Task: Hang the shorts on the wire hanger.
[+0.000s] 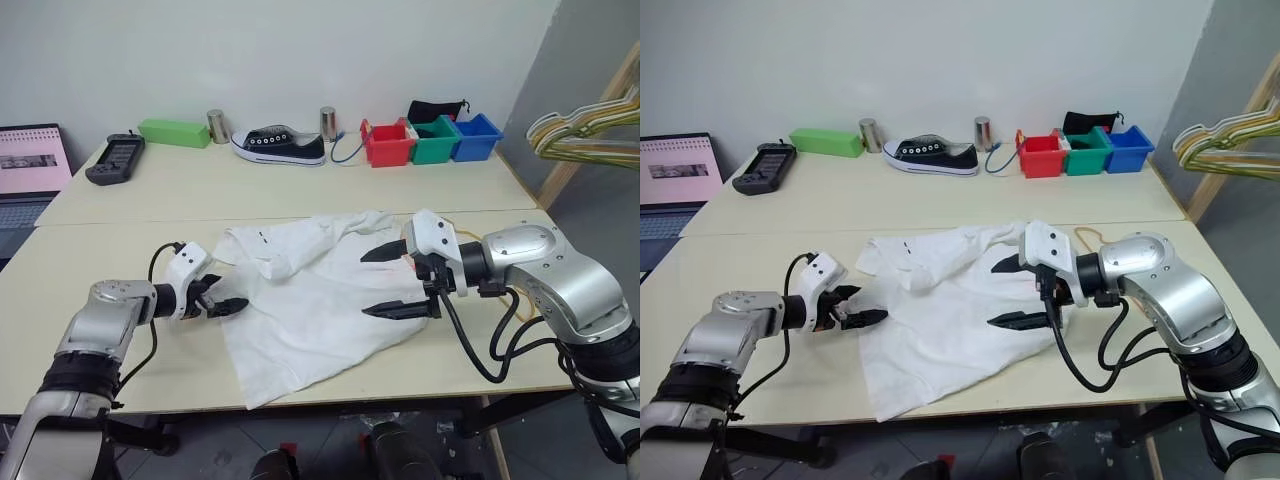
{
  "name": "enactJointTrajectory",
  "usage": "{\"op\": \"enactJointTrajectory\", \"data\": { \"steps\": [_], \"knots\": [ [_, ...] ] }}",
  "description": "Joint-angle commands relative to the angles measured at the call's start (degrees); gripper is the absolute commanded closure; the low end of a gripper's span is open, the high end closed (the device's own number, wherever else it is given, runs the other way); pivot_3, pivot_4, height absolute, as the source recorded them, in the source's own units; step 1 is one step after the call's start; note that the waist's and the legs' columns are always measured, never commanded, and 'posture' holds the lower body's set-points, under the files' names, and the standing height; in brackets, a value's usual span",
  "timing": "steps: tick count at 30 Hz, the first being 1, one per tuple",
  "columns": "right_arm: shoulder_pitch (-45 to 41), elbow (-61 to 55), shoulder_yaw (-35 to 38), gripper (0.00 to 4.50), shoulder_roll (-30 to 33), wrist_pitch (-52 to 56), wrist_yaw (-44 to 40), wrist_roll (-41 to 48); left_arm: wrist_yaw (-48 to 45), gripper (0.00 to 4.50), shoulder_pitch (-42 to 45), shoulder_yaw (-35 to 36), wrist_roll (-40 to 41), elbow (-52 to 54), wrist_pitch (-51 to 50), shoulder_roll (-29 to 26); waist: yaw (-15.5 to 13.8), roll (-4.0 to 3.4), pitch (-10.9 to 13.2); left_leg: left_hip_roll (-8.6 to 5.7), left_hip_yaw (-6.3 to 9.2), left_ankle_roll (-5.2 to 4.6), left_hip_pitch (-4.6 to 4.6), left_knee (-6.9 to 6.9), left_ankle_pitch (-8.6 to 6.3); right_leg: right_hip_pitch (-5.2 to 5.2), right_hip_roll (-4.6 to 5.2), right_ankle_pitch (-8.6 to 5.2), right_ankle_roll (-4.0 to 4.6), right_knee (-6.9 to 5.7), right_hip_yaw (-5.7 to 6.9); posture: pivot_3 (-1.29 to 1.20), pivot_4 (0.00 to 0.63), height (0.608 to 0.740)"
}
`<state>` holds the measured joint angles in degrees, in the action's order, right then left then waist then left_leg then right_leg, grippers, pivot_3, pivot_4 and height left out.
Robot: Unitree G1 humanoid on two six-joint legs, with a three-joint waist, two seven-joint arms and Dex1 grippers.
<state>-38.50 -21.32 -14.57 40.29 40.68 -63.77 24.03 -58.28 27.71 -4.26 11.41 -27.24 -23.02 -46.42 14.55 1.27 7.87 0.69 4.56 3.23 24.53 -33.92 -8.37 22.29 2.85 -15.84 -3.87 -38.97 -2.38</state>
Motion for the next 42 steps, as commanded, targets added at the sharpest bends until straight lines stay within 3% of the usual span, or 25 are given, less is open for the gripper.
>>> {"op": "enactJointTrajectory", "data": {
  "steps": [1, 13, 17, 23, 28, 36, 42],
  "knots": [
    [0.35, -2.08, 1.75, 0.17, 0.23, 0.18, 1.45, 0.52, -1.36, 1.14, 2.7, 0.2, -1.61, -4.14, 3.5, 0.63, 0.07, 0.01, -0.01, 0.0, 0.0, 0.0, 0.0, 0.0, 0.0, 0.0, 0.0, 0.0, -0.01, 0.01, 0.0, -0.29, 0.049, 0.74],
    [1.53, -2.76, 2.63, 0.17, 0.77, 0.35, 3.9, 0.41, -4.33, 3.54, 9.55, -1.7, -6.51, -12.33, 10.1, 2.09, 2.4, 0.06, -0.04, -0.05, 0.0, 0.0, 0.0, -0.03, 0.01, -0.03, 0.08, 0.1, -0.16, 0.01, 0.01, -0.31, 0.051, 0.74],
    [1.42, -2.46, 2.67, 0.17, 0.9, 0.25, 4.36, 0.32, 4.87, 4.48, 17.34, -4.55, -14.29, -25.11, 17.95, 3.12, 3.21, 0.07, -0.03, -0.05, -0.01, -0.01, 0.01, -0.03, 0.01, -0.03, 0.08, 0.09, -0.17, 0.01, 0.01, -0.32, 0.054, 0.74],
    [1.04, -1.49, 2.4, 0.17, 0.48, -0.31, 4.88, -0.33, 23.24, 4.48, 27.69, -7.28, -23.02, -41.1, 25.54, 7.04, 3.91, 0.11, -0.06, -0.1, -0.01, -0.01, 0.02, -0.06, 0.01, -0.04, 0.09, 0.15, -0.3, 0.03, -0.01, -0.33, 0.056, 0.74],
    [1.0, -1.35, 2.09, 0.17, 0.29, -0.53, 5.55, -1.05, 25.23, 4.48, 30.3, -6.62, -24.39, -44.8, 27.97, 9.57, 4.76, 0.15, -0.06, -0.11, -0.02, -0.01, 0.07, -0.05, 0.01, -0.03, 0.1, 0.16, -0.32, 0.05, -0.01, -0.33, 0.062, 0.74],
    [1.86, -0.25, 1.0, 0.17, 0.46, -2.2, 5.01, -2.25, 16.55, 2.77, 26.82, -4.33, -22.42, -42.02, 29.15, 6.08, 6.43, 0.16, -0.06, -0.1, -0.04, -0.01, 0.09, -0.04, 0.01, -0.01, 0.1, 0.15, -0.34, 0.05, -0.03, -0.3, 0.074, 0.74],
    [2.32, 3.34, -0.87, 0.17, 0.08, -6.46, 3.16, -4.61, 4.83, 1.56, 18.08, -1.49, -18.69, -25.04, 24.83, -2.16, 6.3, 0.16, -0.05, -0.06, -0.03, -0.01, 0.05, -0.02, 0.01, 0.0, 0.1, 0.15, -0.33, 0.0, -0.02, -0.24, 0.073, 0.74]
  ]
}}
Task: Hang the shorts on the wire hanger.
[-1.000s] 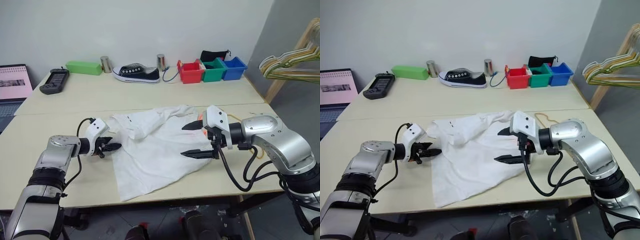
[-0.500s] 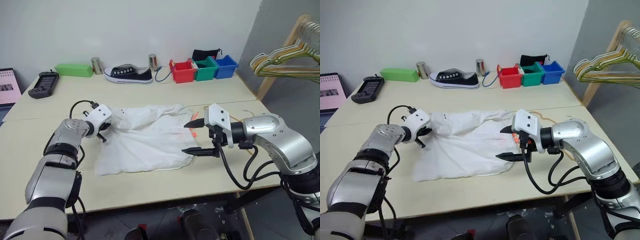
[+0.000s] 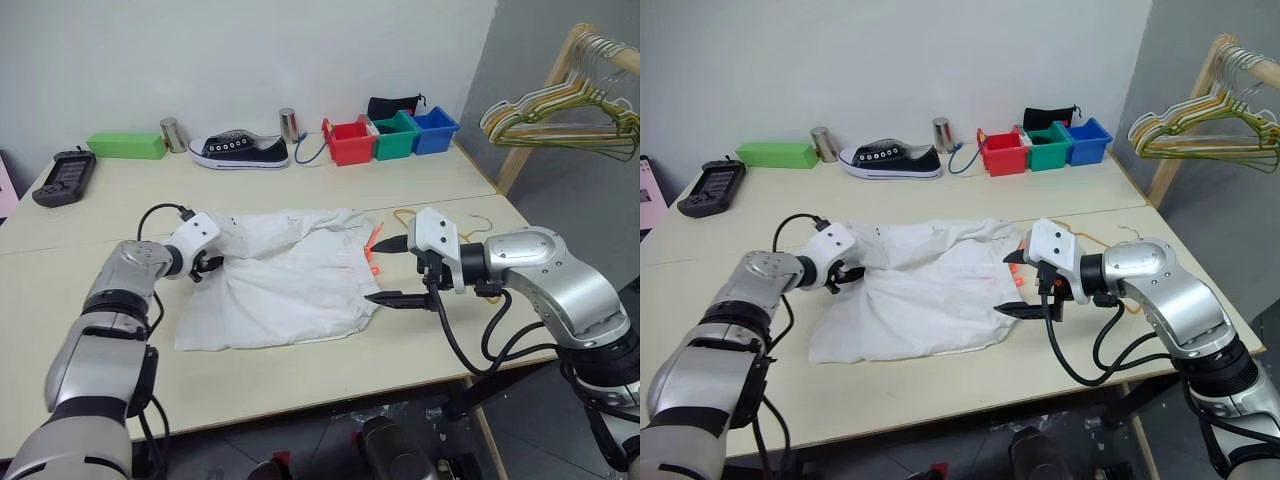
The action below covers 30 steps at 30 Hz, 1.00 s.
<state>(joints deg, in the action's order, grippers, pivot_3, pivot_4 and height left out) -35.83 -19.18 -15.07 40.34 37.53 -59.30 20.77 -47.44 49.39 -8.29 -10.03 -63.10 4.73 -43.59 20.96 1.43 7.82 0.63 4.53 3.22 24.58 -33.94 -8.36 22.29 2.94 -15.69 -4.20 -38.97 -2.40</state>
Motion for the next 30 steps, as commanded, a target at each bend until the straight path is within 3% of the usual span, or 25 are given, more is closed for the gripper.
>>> {"op": "enactJointTrajectory", "data": {
  "steps": [1, 6, 10, 14, 21, 30],
  "knots": [
    [-0.28, 2.1, -0.77, 0.17, 0.02, -4.36, -1.78, -1.88, -8.15, 1.38, -6.09, 3.27, 3.74, 15.65, -4.85, -6.94, -0.26, -0.01, 0.0, 0.01, 0.0, 0.0, -0.01, 0.0, 0.0, 0.0, 0.0, 0.0, 0.0, -0.01, 0.0, -0.22, 0.074, 0.74],
    [-0.26, 8.09, -3.89, 0.17, 0.58, -12.14, -5.55, -6.62, -14.26, 0.21, -19.8, 7.81, 8.66, 38.83, -15.38, -14.06, -2.09, -0.03, 0.02, 0.03, 0.0, 0.0, 0.0, 0.01, 0.0, -0.01, 0.01, 0.0, 0.02, 0.0, -0.03, -0.17, 0.074, 0.74],
    [-1.12, 14.79, -7.53, 0.17, 0.71, -21.5, -8.75, -12.34, -19.38, 0.06, -34.35, 12.22, 15.96, 58.18, -20.5, -16.08, -3.95, -0.09, 0.05, 0.06, -0.05, 0.01, -0.1, 0.01, -0.01, -0.05, 0.04, -0.02, 0.07, 0.0, -0.07, -0.15, 0.076, 0.74],
    [-1.67, 18.88, -9.6, 0.17, 0.47, -26.56, -11.93, -15.29, -20.9, 0.06, -40.98, 13.35, 19.15, 66.32, -23.76, -16.62, -6.63, -0.12, 0.08, 0.07, -0.05, 0.01, -0.12, 0.02, -0.01, -0.03, 0.07, -0.2, 0.42, -0.01, 0.0, -0.15, 0.076, 0.74],
    [-2.83, 26.58, -11.87, 0.17, -0.81, -34.15, -13.92, -20.73, -18.5, 0.06, -41.19, 8.16, 15.59, 64.32, -19.74, -13.58, -8.63, -0.12, 0.07, 0.04, -0.07, 0.01, -0.19, 0.01, -0.01, -0.08, 0.08, -0.2, 0.49, -0.01, 0.03, -0.16, 0.07, 0.74],
    [-4.61, 37.23, -12.24, 0.17, -2.94, -42.87, -11.2, -28.05, -11.68, 0.06, -33.42, 2.99, 9.44, 49.92, -9.69, -5.46, -8.94, -0.37, -0.13, 0.0, -0.1, 0.0, -0.44, -0.02, 0.0, -0.32, 0.06, -0.09, 0.43, -0.05, 0.01, -0.18, 0.056, 0.74]
  ]
}}
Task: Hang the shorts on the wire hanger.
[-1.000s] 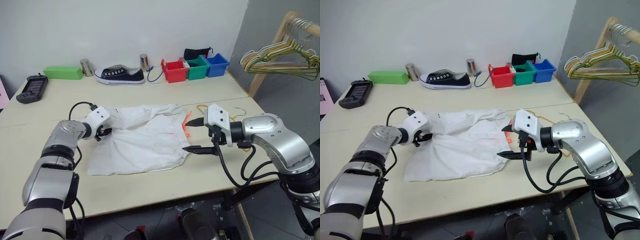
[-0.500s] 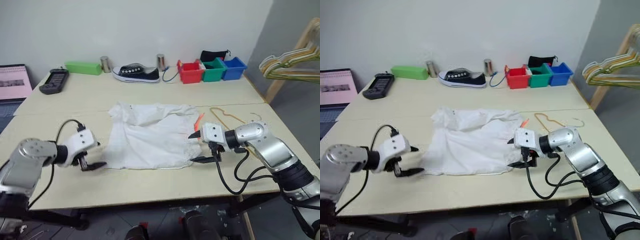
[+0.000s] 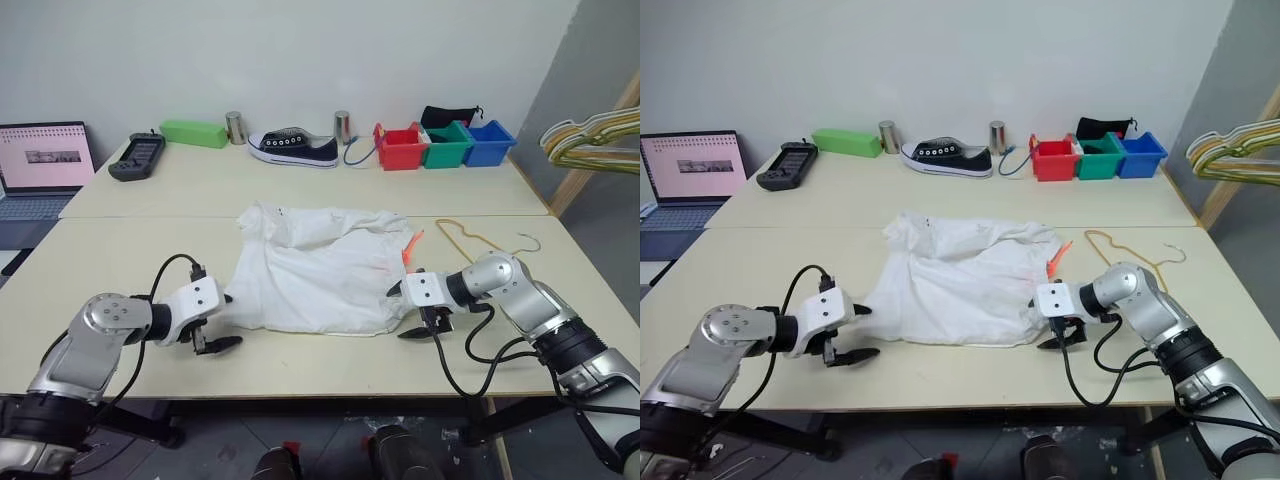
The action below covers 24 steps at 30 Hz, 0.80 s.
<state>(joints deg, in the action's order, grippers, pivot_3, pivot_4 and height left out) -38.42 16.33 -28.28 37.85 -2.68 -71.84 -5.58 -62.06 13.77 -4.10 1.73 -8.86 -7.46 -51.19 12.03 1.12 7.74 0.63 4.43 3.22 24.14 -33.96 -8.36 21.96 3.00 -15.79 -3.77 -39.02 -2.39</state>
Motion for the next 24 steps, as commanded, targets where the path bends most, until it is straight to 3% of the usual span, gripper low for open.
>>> {"op": "enactJointTrajectory", "data": {
  "steps": [1, 5, 8, 23, 24],
  "knots": [
    [-2.19, 2.38, 1.09, 0.17, -0.7, -3.04, 1.51, -2.04, 2.8, 0.06, 2.85, -1.41, -2.09, -5.22, 2.38, 2.83, -0.01, -0.09, -0.1, -0.01, 0.0, 0.0, -0.17, 0.0, 0.0, -0.2, 0.0, 0.0, 0.0, 0.01, 0.0, -0.19, 0.055, 0.74],
    [-2.22, 3.15, 1.69, 0.17, -1.38, -2.86, 1.15, -1.9, -0.44, 0.06, 2.29, -2.62, -1.41, -5.24, 2.1, 2.95, 0.12, -0.13, -0.33, -0.01, 0.01, 0.01, -0.41, 0.0, 0.0, -0.48, 0.0, -0.02, 0.02, 0.04, 0.01, -0.2, 0.049, 0.74],
    [-2.14, 3.24, 2.38, 0.67, -1.92, -1.79, 1.09, -1.5, -2.84, 0.53, 1.12, -2.79, -0.57, -4.14, 0.92, 2.09, 0.47, -0.17, -0.46, -0.01, 0.01, 0.01, -0.51, 0.0, -0.01, -0.58, 0.01, -0.02, 0.02, 0.05, 0.0, -0.2, 0.046, 0.74],
    [-2.57, 4.43, 3.34, 4.46, -3.48, -1.51, 2.08, -1.97, -3.58, 3.99, 0.77, -1.51, -0.06, -3.5, 0.04, 1.36, 1.19, -0.33, -0.6, -0.01, 0.03, 0.01, -0.58, 0.01, -0.01, -0.59, 0.01, -0.03, 0.03, 0.05, 0.0, -0.19, 0.034, 0.74],
    [-2.59, 4.35, 3.36, 4.5, -3.55, -1.34, 2.03, -1.9, -3.46, 4.21, 0.97, -1.36, 0.02, -3.61, 0.11, 1.36, 1.24, -0.33, -0.61, -0.01, 0.03, 0.01, -0.58, 0.01, -0.01, -0.59, 0.01, -0.03, 0.03, 0.05, 0.0, -0.19, 0.034, 0.74]
  ]
}}
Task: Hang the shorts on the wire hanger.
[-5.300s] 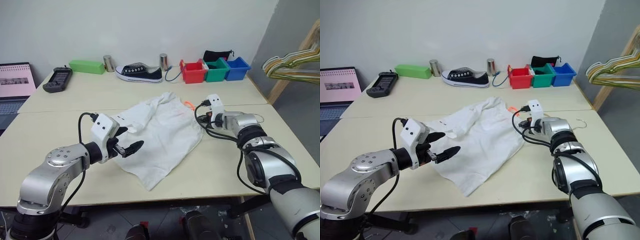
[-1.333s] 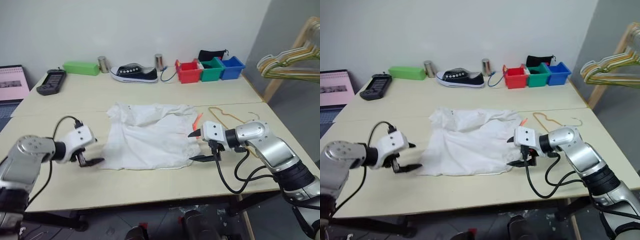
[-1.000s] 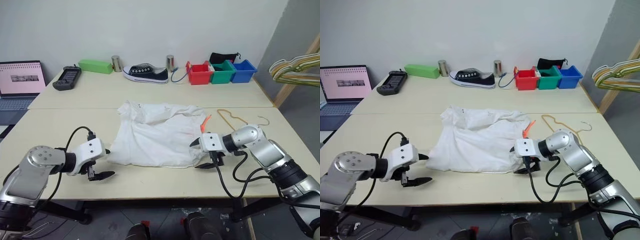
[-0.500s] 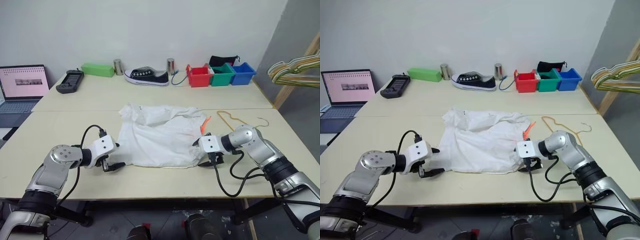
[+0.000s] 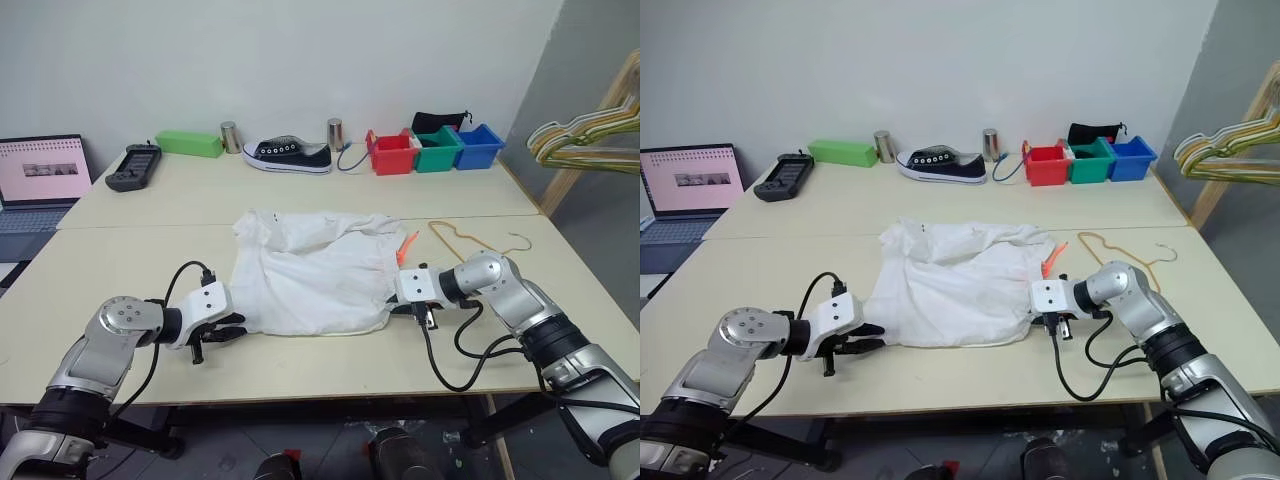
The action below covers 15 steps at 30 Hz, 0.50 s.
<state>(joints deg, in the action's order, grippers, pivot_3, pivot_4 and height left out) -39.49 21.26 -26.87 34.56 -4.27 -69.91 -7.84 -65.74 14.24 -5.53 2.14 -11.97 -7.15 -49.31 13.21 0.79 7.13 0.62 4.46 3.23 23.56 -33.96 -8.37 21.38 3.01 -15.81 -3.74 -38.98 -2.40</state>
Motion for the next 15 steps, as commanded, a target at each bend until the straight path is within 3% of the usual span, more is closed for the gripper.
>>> {"op": "enactJointTrajectory", "data": {
  "steps": [1, 5, 9, 15],
  "knots": [
    [-1.46, -0.74, 2.01, 4.5, -0.23, 0.34, 0.03, 0.41, 0.56, 4.41, 0.61, 0.26, -0.36, -0.45, -0.18, -0.46, 0.12, 0.0, 0.0, 0.0, 0.01, 0.0, 0.0, 0.0, 0.0, 0.0, 0.0, 0.0, 0.0, 0.0, 0.01, -0.19, 0.037, 0.74],
    [-0.42, -4.24, 2.55, 4.5, 0.54, 1.36, -1.19, 1.47, 1.89, 4.41, 0.16, 1.05, -0.32, 1.26, -1.73, -0.86, 0.18, 0.0, 0.0, 0.0, 0.02, 0.0, 0.0, 0.0, 0.0, 0.0, 0.0, 0.0, 0.0, 0.0, 0.01, -0.18, 0.039, 0.74],
    [2.64, -13.42, 3.91, 4.5, 3.74, 7.17, -6.31, 5.73, -2.62, 4.41, -4.71, 2.45, 3.71, 10.51, -6.29, -4.36, 0.17, 0.0, 0.0, 0.01, 0.04, 0.0, 0.01, 0.0, 0.0, 0.01, 0.0, 0.0, 0.0, 0.0, 0.0, -0.17, 0.042, 0.74],
    [11.34, -33.74, 4.67, 4.5, 19.12, 17.91, -21.93, 17.13, -13.26, 4.41, -13.26, 6.71, 15.36, 29.14, -18.54, -15.01, -0.62, 0.01, 0.01, 0.07, 0.02, 0.17, 0.27, 0.03, -0.12, 0.22, 0.02, -0.38, 0.05, 0.01, 0.03, -0.16, 0.038, 0.74]
  ]
}}
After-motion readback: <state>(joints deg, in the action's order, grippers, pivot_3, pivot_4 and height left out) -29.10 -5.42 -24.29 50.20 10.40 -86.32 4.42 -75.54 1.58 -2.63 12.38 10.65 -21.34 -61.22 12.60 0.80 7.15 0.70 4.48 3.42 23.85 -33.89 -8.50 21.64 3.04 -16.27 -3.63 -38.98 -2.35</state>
